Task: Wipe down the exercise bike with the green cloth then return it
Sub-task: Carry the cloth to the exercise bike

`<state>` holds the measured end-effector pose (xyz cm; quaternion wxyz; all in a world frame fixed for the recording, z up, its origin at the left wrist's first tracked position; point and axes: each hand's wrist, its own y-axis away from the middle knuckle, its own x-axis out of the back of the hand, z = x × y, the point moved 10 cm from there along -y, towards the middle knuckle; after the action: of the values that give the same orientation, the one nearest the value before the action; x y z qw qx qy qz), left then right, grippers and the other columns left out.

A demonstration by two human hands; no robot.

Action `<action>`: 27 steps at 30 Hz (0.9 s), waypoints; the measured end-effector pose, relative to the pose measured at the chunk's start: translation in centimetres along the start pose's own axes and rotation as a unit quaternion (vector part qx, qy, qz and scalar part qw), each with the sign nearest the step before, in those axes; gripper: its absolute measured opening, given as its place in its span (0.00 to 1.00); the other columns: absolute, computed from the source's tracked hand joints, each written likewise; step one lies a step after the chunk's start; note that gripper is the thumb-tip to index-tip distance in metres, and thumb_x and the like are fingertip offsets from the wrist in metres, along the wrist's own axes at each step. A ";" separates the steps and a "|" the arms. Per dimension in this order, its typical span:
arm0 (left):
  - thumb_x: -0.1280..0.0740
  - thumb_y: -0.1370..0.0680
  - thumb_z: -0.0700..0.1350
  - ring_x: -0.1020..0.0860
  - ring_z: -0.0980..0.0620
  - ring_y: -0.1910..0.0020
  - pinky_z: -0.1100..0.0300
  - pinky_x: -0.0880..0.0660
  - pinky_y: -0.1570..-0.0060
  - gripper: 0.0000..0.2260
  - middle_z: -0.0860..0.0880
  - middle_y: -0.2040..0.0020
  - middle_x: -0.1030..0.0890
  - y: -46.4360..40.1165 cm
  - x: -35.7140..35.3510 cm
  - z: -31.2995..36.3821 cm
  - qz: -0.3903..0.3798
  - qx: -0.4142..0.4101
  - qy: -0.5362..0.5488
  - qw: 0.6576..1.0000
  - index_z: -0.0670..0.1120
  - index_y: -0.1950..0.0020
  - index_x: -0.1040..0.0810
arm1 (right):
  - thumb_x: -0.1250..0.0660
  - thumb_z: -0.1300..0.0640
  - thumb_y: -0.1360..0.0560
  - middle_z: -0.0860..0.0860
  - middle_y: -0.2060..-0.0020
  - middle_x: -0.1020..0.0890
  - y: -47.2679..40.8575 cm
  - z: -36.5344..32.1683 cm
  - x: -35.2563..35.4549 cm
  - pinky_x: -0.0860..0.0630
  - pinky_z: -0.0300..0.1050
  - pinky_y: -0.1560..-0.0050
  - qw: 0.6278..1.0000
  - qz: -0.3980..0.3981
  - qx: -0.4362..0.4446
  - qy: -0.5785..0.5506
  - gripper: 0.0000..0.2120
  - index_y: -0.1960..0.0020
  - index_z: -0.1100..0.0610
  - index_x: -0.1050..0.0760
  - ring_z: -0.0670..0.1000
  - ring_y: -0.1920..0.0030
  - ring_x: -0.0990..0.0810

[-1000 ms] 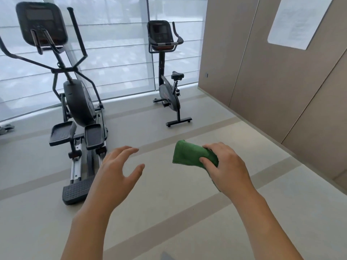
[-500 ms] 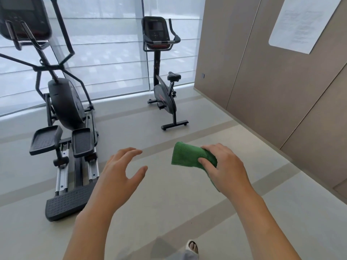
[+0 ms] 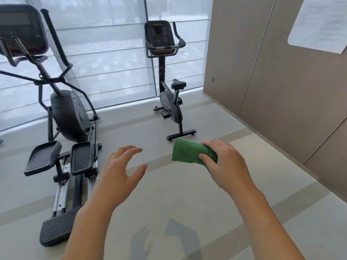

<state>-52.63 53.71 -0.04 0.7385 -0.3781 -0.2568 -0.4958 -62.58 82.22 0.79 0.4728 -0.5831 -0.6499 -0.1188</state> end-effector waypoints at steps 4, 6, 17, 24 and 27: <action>0.30 0.20 0.57 0.35 0.66 0.31 0.60 0.37 0.32 0.20 0.67 0.32 0.30 -4.1 -2.4 1.0 -0.011 -0.006 -0.014 1.000 0.61 0.28 0.25 | 0.28 0.50 0.20 0.37 0.52 0.23 -3.5 3.3 -0.6 0.34 0.31 0.55 1.000 0.004 -0.008 -0.014 0.14 0.34 0.46 0.21 0.42 0.52 0.29; 0.30 0.20 0.57 0.35 0.65 0.31 0.60 0.37 0.32 0.20 0.67 0.32 0.30 -6.1 -3.6 1.3 -0.022 -0.010 -0.023 0.999 0.61 0.28 0.25 | 0.28 0.50 0.20 0.38 0.50 0.22 -4.9 4.7 -1.2 0.31 0.37 0.54 1.000 -0.003 -0.012 -0.020 0.14 0.34 0.46 0.21 0.43 0.51 0.27; 0.32 0.21 0.59 0.31 0.57 0.27 0.55 0.33 0.29 0.21 0.63 0.29 0.27 -18.5 -9.6 -0.7 -0.051 -0.030 -0.005 0.998 0.60 0.27 0.25 | 0.29 0.50 0.20 0.39 0.50 0.20 -14.1 10.9 -4.6 0.30 0.41 0.52 0.999 0.000 -0.045 -0.006 0.14 0.35 0.45 0.21 0.44 0.49 0.25; 0.32 0.21 0.60 0.30 0.55 0.28 0.55 0.34 0.30 0.21 0.63 0.30 0.27 -29.9 -12.3 -5.6 -0.062 -0.052 0.019 0.997 0.60 0.28 0.25 | 0.28 0.50 0.20 0.38 0.50 0.21 -23.1 12.6 -8.1 0.31 0.37 0.53 0.997 0.006 -0.067 0.030 0.13 0.36 0.45 0.21 0.43 0.50 0.26; 0.33 0.21 0.61 0.29 0.55 0.28 0.55 0.33 0.30 0.21 0.63 0.30 0.27 -35.3 -11.9 -7.6 -0.059 -0.061 0.020 0.996 0.61 0.28 0.25 | 0.29 0.50 0.20 0.38 0.51 0.21 -28.0 12.3 -9.6 0.31 0.36 0.54 0.997 0.011 -0.071 0.038 0.12 0.37 0.44 0.21 0.44 0.49 0.25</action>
<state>-89.81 46.10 -2.75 0.6884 -0.3969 -0.2330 -0.5606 -93.96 76.54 -1.75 0.4557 -0.6176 -0.6149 -0.1810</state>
